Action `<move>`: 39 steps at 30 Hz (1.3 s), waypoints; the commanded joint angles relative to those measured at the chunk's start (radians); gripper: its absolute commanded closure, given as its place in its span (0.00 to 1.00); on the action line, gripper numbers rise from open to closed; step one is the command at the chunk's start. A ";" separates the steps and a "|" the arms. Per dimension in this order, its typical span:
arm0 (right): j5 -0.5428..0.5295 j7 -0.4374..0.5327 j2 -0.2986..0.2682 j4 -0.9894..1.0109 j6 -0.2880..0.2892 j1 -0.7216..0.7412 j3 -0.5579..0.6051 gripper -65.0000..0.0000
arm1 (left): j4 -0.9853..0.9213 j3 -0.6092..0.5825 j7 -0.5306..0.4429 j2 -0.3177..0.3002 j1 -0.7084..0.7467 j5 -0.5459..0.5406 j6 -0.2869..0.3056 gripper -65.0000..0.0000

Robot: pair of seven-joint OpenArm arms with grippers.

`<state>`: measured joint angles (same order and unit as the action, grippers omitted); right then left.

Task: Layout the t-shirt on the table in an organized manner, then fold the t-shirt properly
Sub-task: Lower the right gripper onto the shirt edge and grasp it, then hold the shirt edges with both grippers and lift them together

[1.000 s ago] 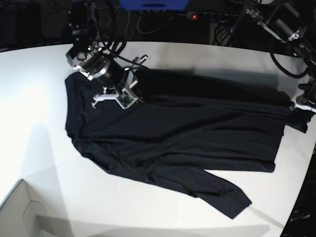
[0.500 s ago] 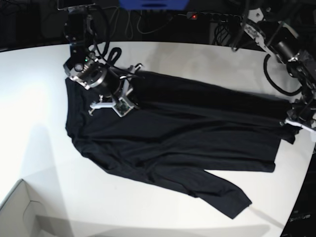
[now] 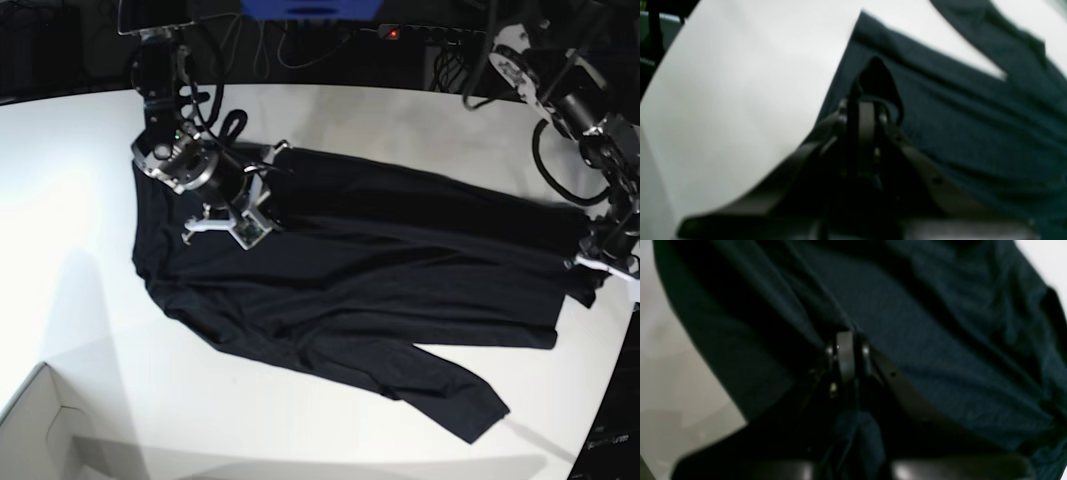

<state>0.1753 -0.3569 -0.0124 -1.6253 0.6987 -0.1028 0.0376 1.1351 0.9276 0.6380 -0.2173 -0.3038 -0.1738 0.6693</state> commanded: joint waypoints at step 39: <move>-0.016 -0.126 0.005 -0.250 -0.001 -0.203 -0.126 0.48 | -0.155 0.029 -0.103 -0.054 0.102 -0.089 0.013 0.35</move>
<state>0.1768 -0.5056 -0.0051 -1.8549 0.6987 -0.3088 -0.0887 0.9665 0.9543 0.5560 -0.2497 -0.1833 -0.2443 0.6769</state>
